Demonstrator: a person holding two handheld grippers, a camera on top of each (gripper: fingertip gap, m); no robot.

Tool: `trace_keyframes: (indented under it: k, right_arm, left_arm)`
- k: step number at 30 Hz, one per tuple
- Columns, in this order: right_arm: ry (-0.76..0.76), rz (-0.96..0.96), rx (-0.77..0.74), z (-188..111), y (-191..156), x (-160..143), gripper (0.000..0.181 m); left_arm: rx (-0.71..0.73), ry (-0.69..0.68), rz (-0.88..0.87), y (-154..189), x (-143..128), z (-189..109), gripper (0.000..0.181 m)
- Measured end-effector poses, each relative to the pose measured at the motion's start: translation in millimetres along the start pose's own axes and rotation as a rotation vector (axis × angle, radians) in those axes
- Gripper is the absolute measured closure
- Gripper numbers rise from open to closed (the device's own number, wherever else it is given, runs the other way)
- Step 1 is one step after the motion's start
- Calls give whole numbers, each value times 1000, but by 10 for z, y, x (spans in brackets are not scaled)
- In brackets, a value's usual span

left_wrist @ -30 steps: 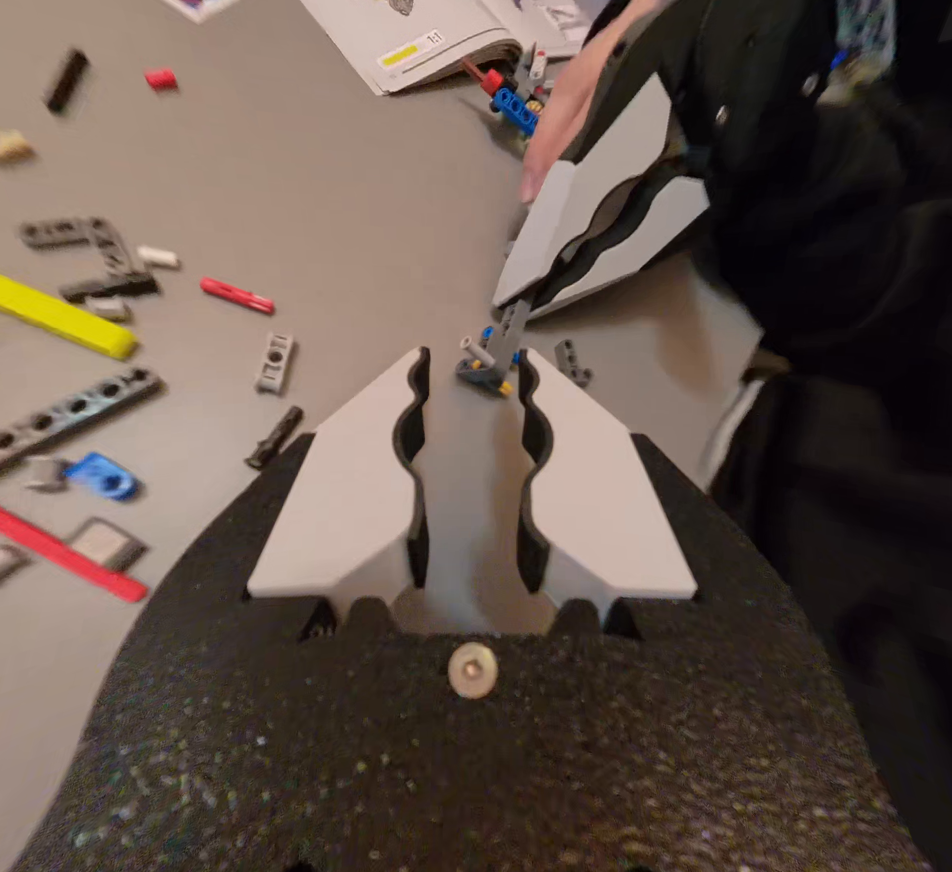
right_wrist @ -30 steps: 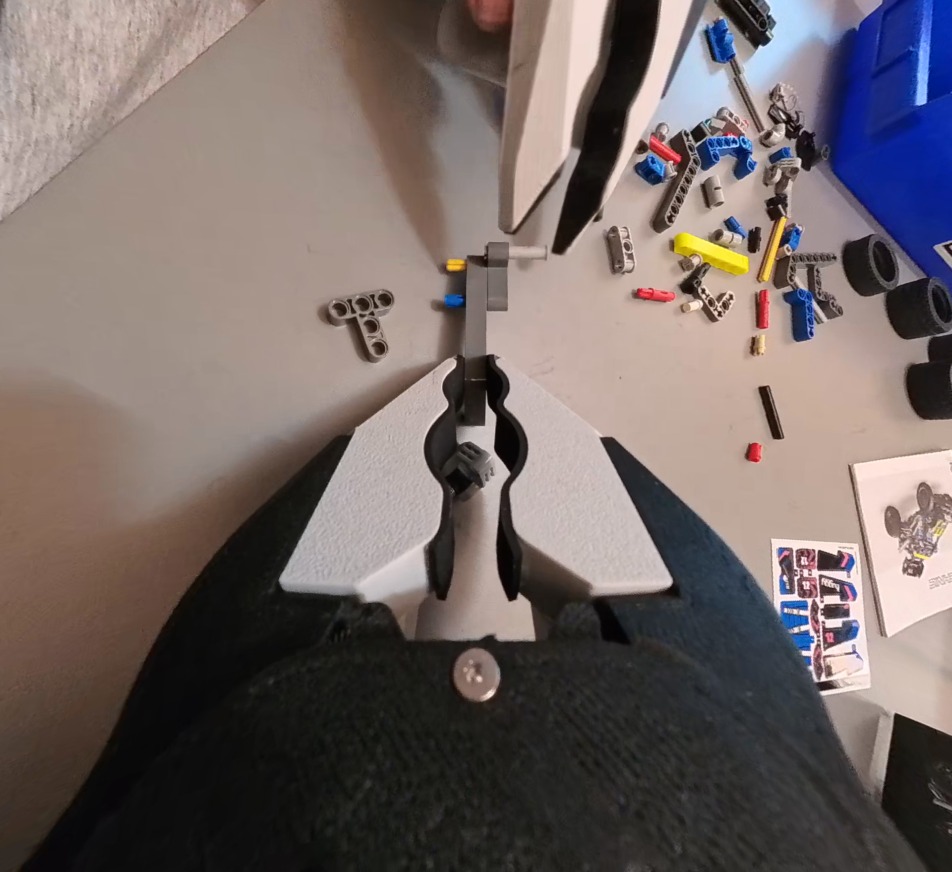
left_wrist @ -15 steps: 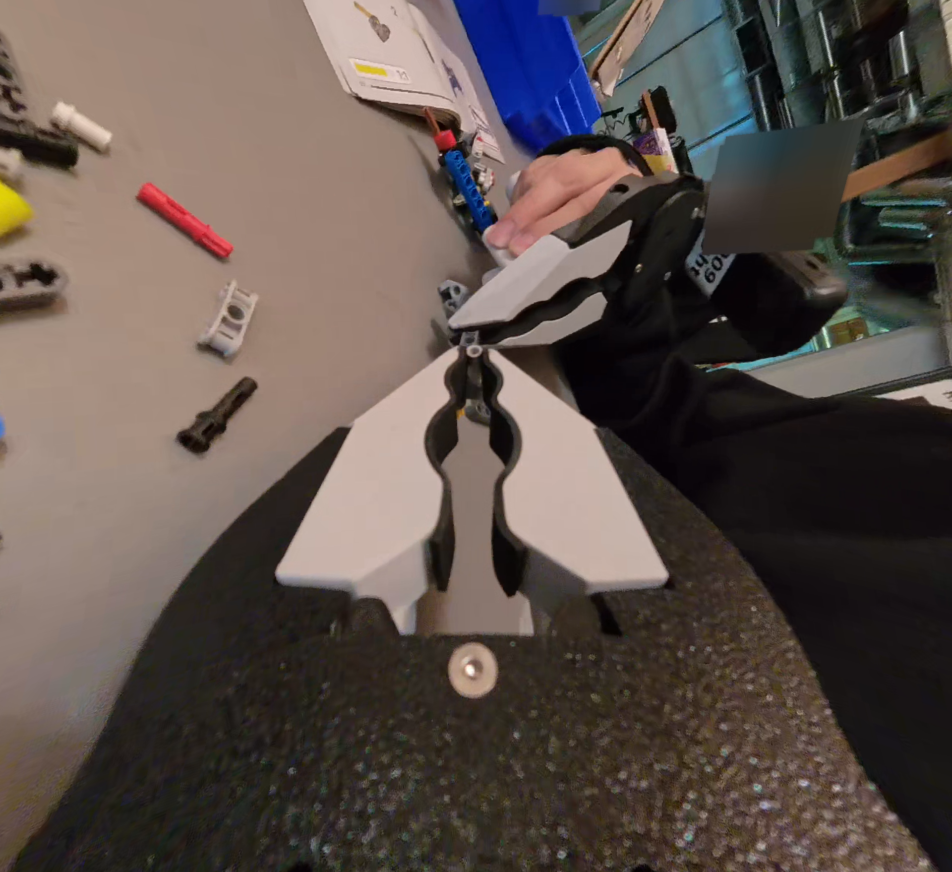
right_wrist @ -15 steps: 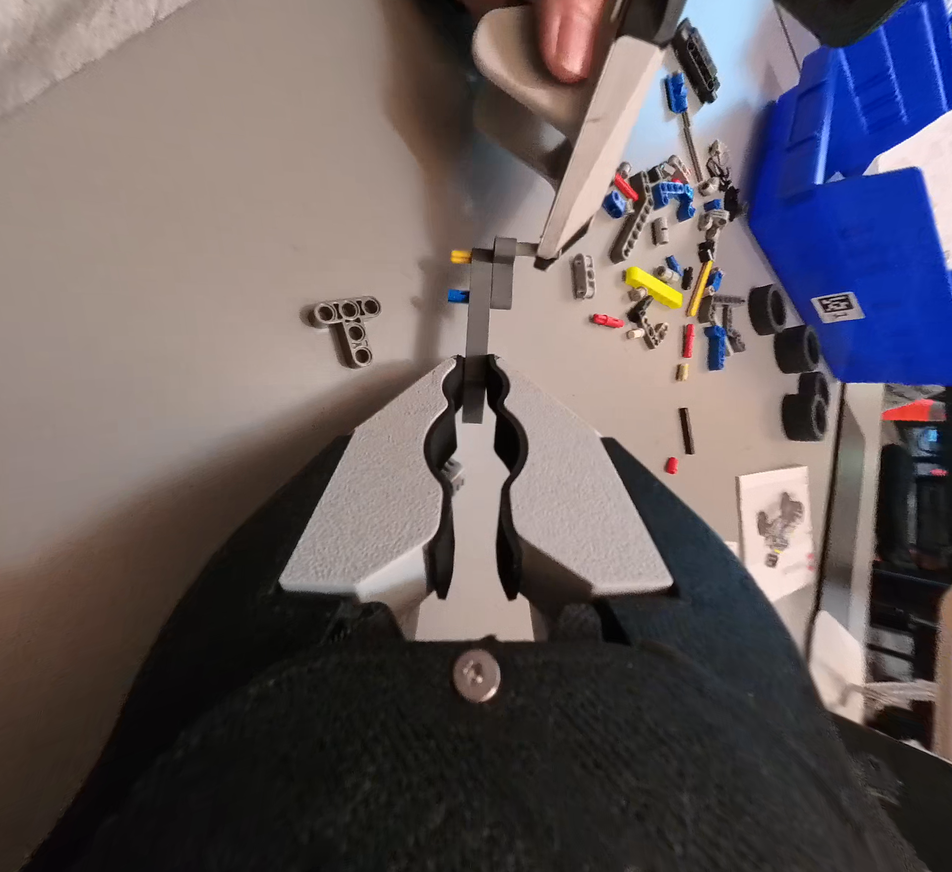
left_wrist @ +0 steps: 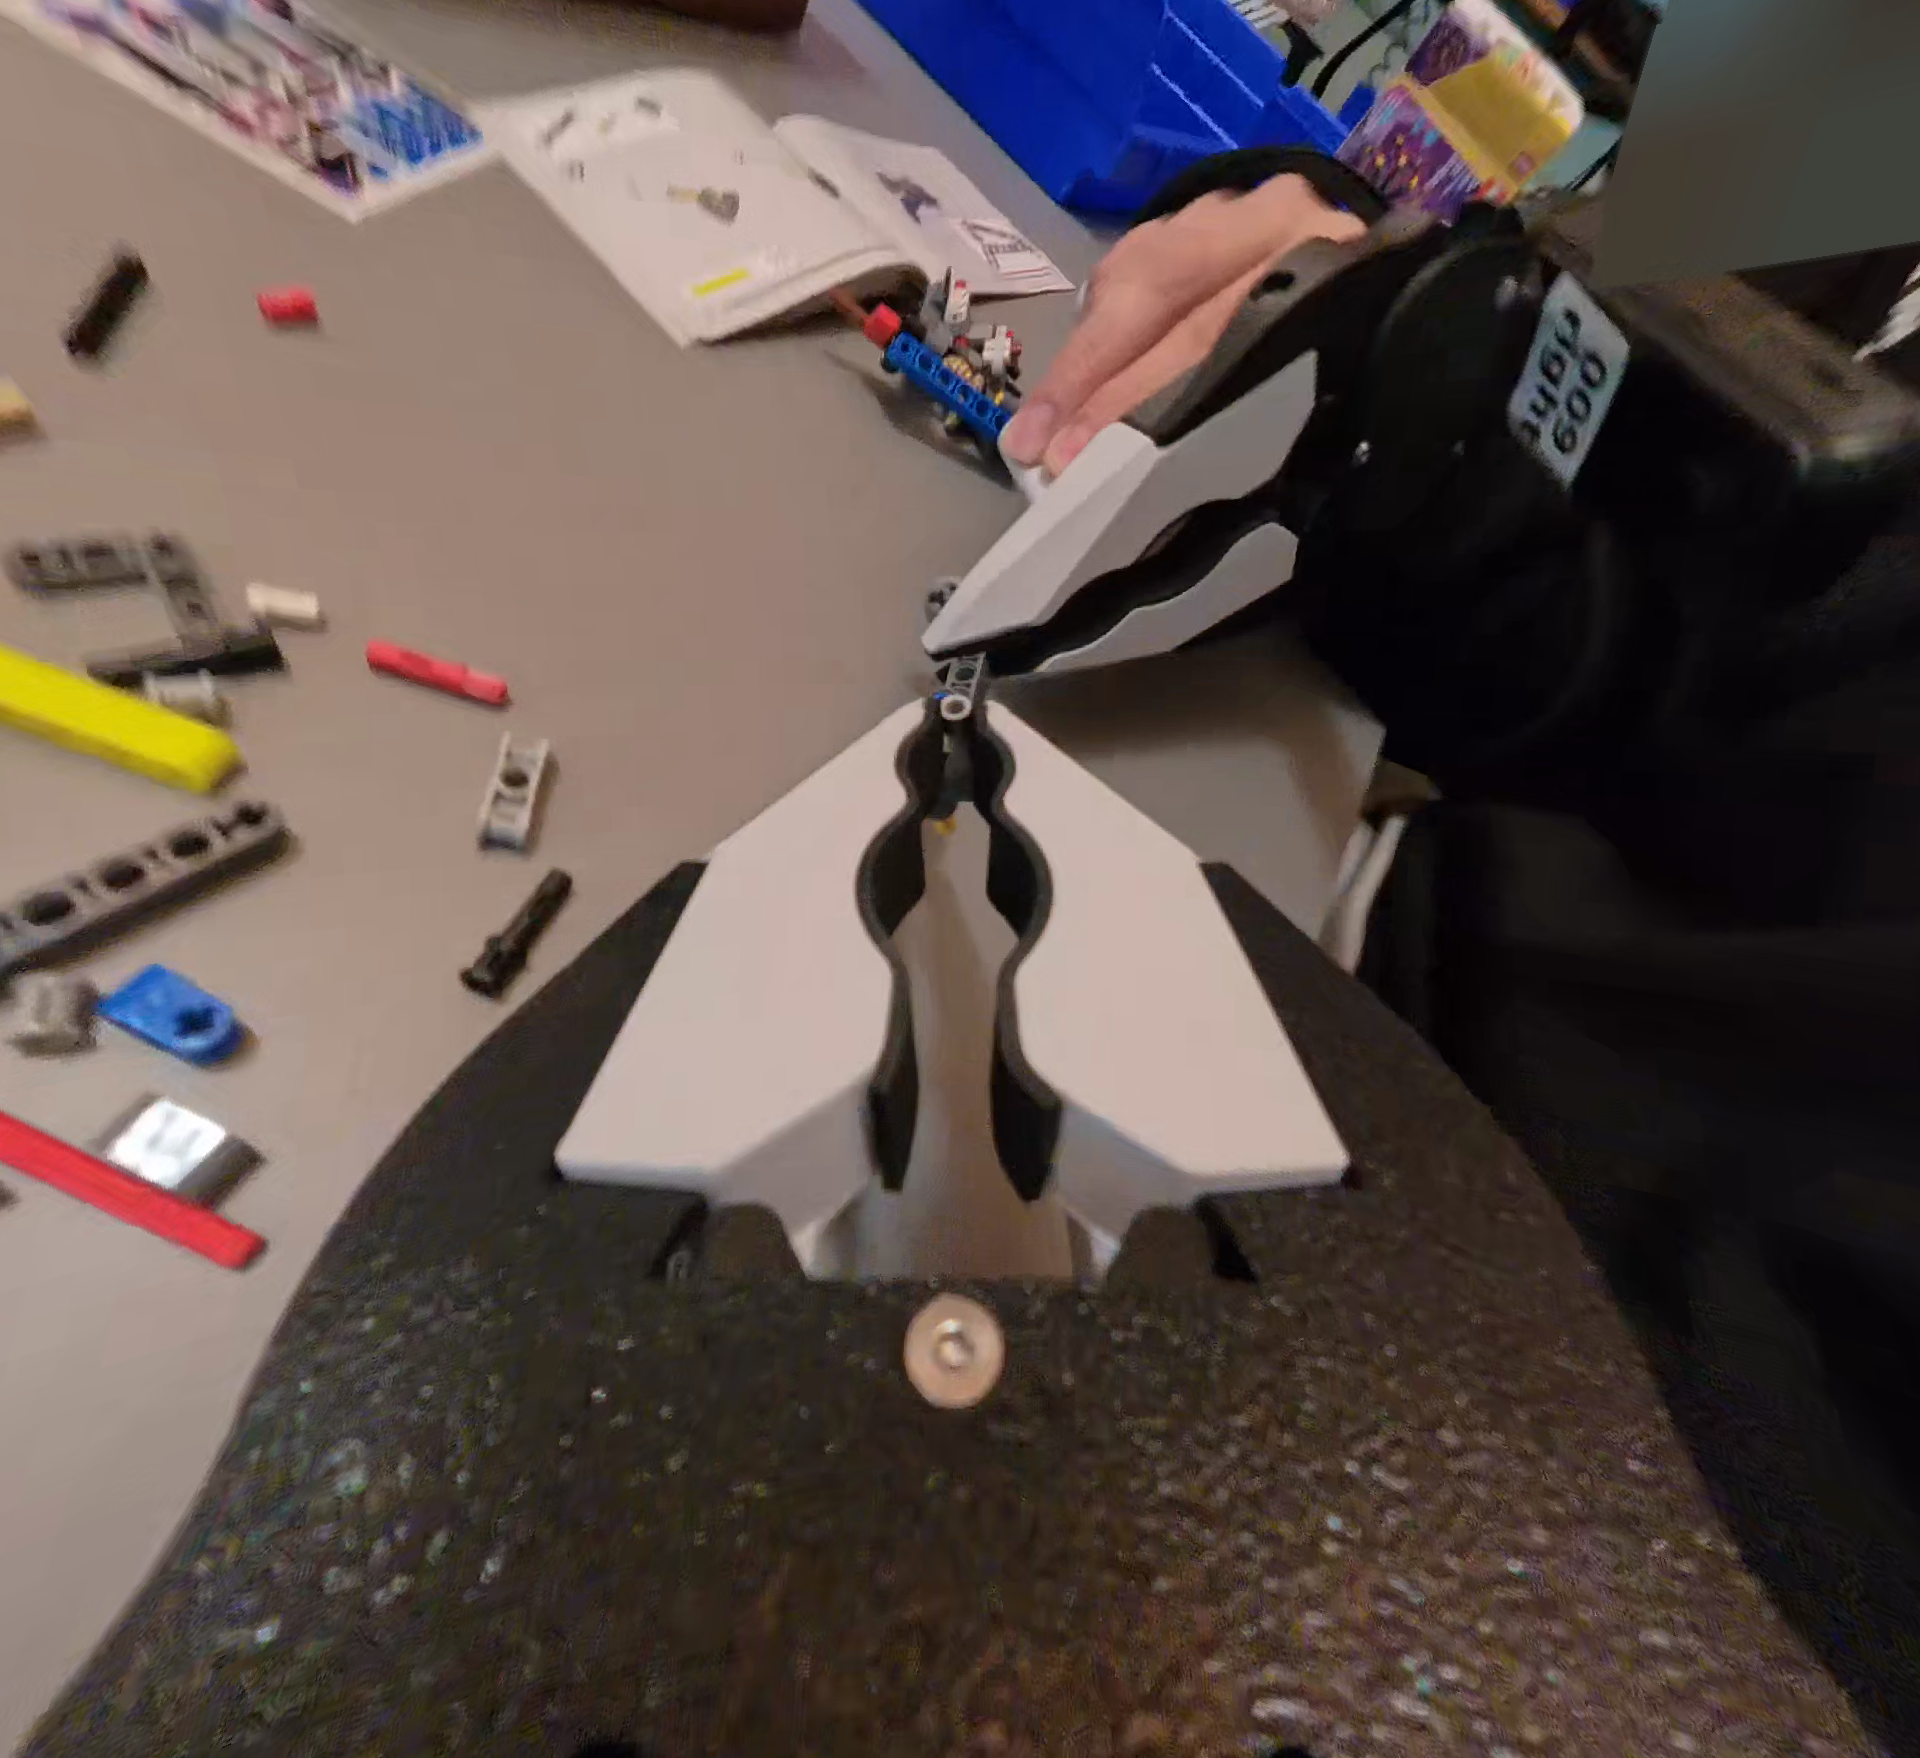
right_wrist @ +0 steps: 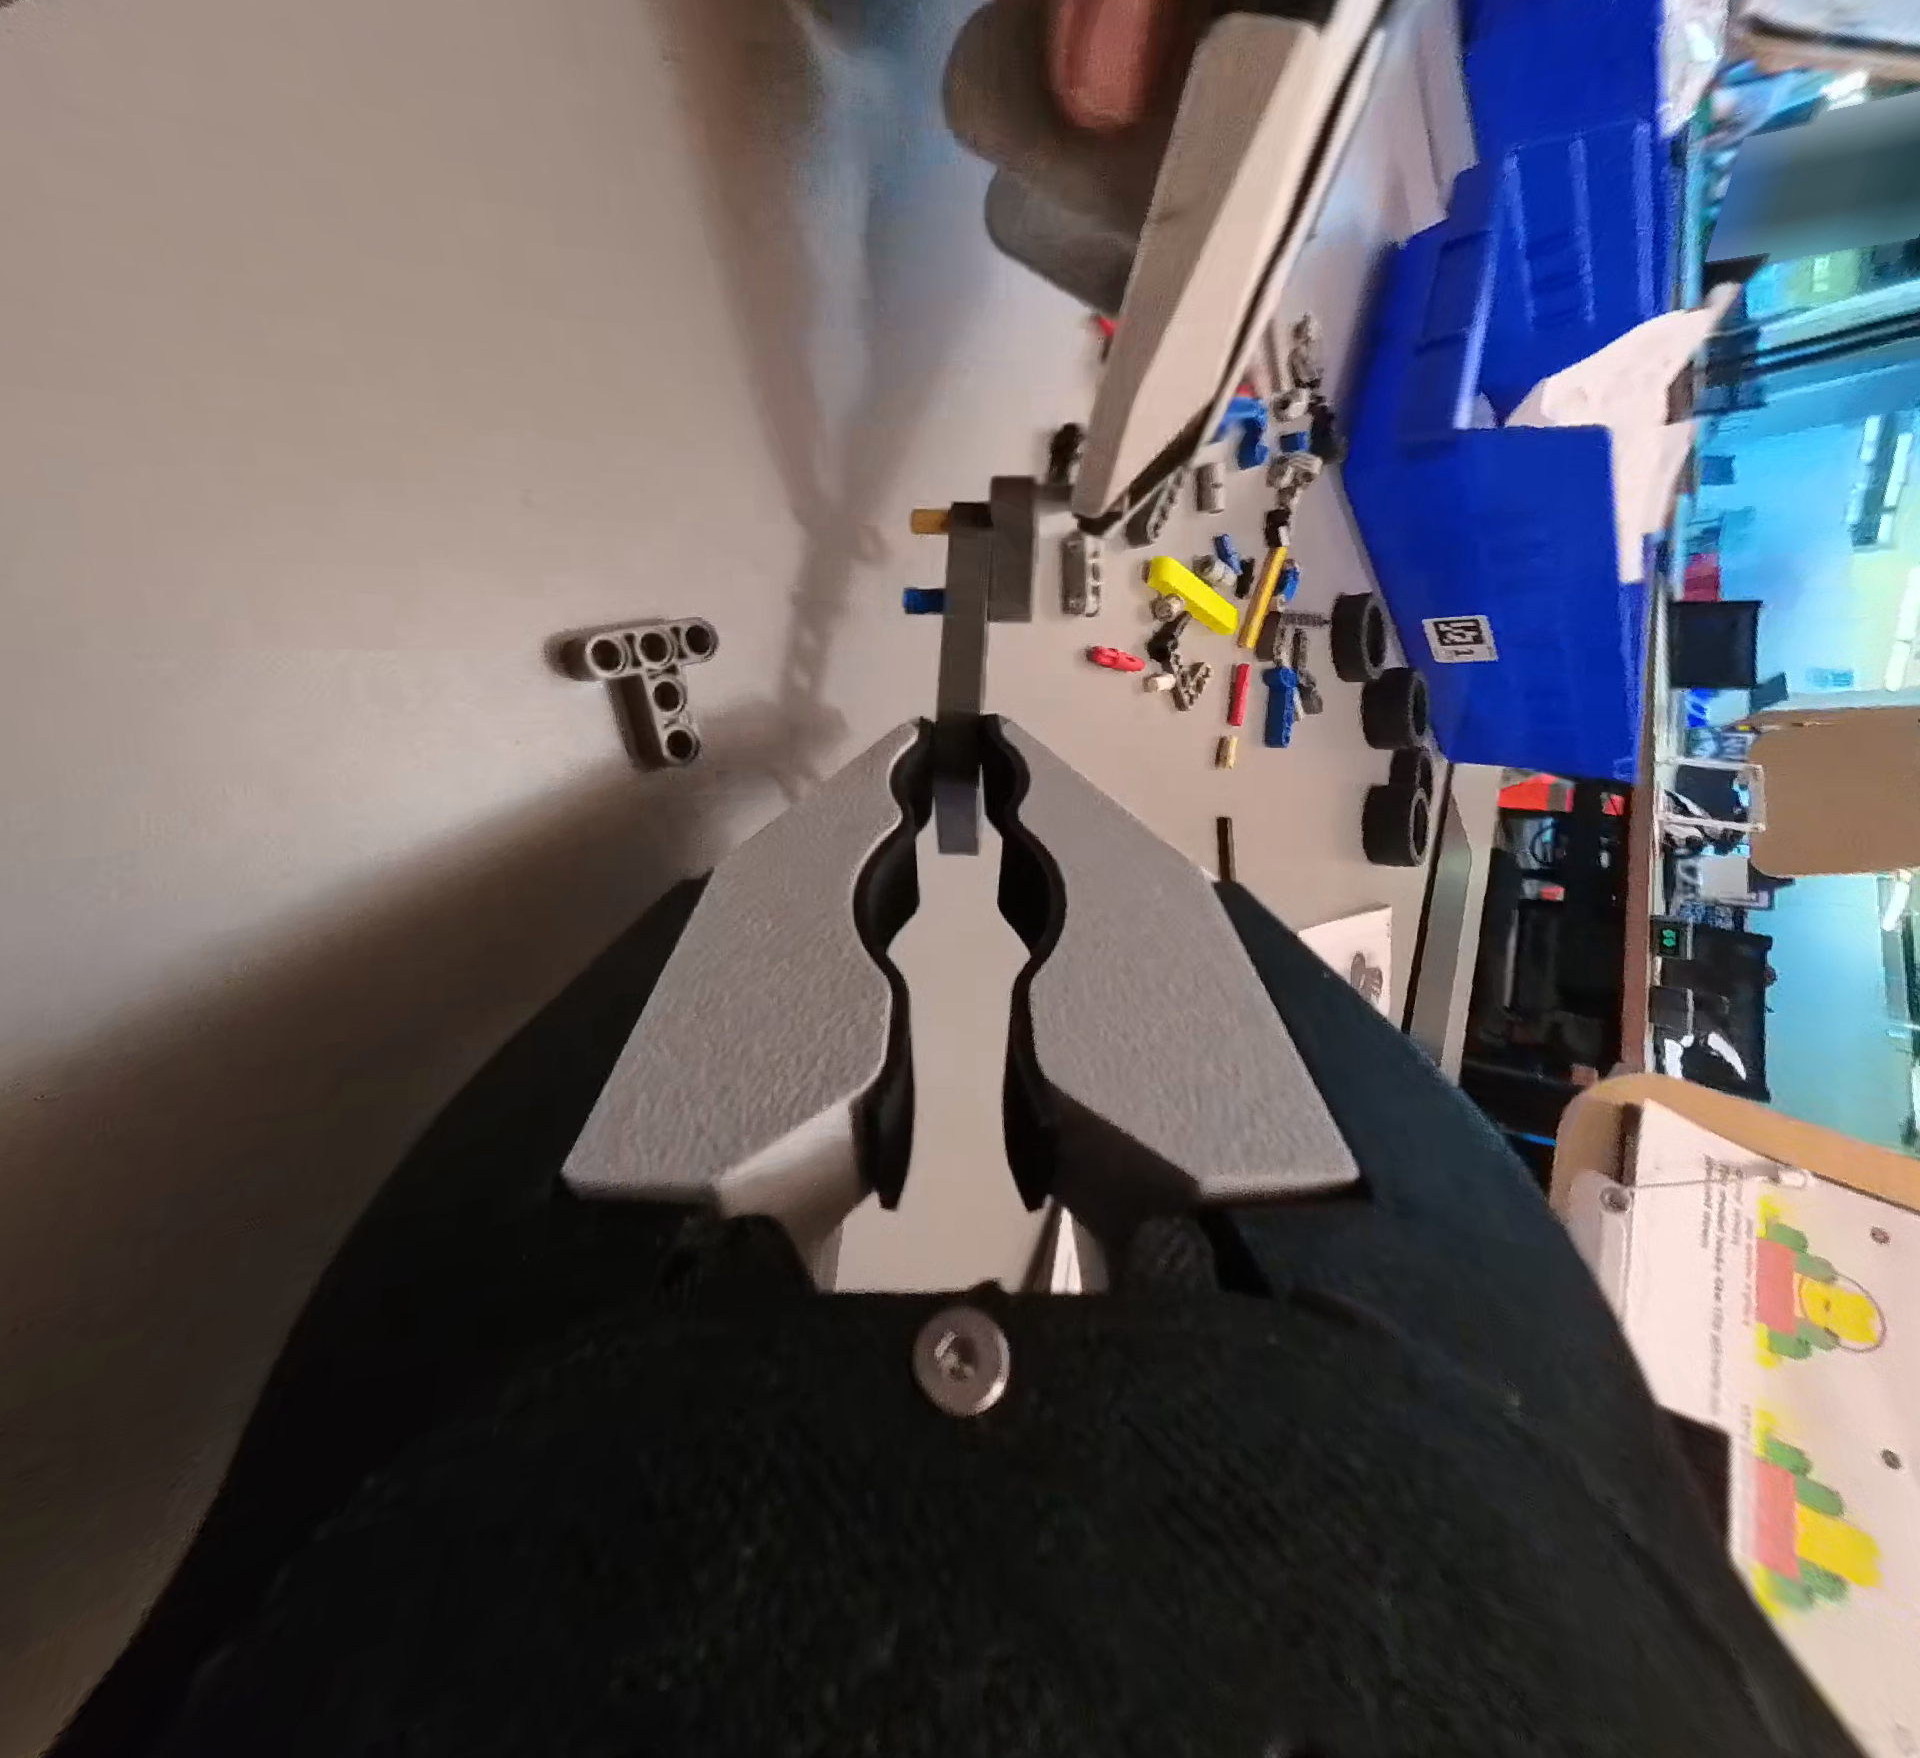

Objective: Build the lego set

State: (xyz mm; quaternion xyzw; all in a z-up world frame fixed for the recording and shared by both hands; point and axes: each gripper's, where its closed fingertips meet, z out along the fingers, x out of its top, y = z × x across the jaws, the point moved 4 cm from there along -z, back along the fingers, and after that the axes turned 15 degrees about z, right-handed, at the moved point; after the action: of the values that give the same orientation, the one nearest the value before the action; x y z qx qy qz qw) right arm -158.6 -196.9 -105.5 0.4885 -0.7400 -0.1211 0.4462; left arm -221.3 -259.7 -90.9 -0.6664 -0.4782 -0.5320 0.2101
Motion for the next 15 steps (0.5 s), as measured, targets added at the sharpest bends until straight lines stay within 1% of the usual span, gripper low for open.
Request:
trace_keyframes:
  k: [2,4,7,10,15]
  right_arm:
    - [51,32,-20,-61,6,7,175]
    - [63,19,-72,-114,-4,-12,175]
    - [12,-70,-154,-173,-61,-84,175]
    - [-6,-100,-161,-185,-159,-151,175]
    - [1,-153,-153,-223,-229,-177,175]
  left_arm:
    - [18,-1,9,51,55,4,179]
    - [42,25,25,122,110,38,179]
    - [86,2,48,267,111,143,179]
    - [118,-17,13,382,71,242,179]
    - [110,-8,-41,486,-5,298,179]
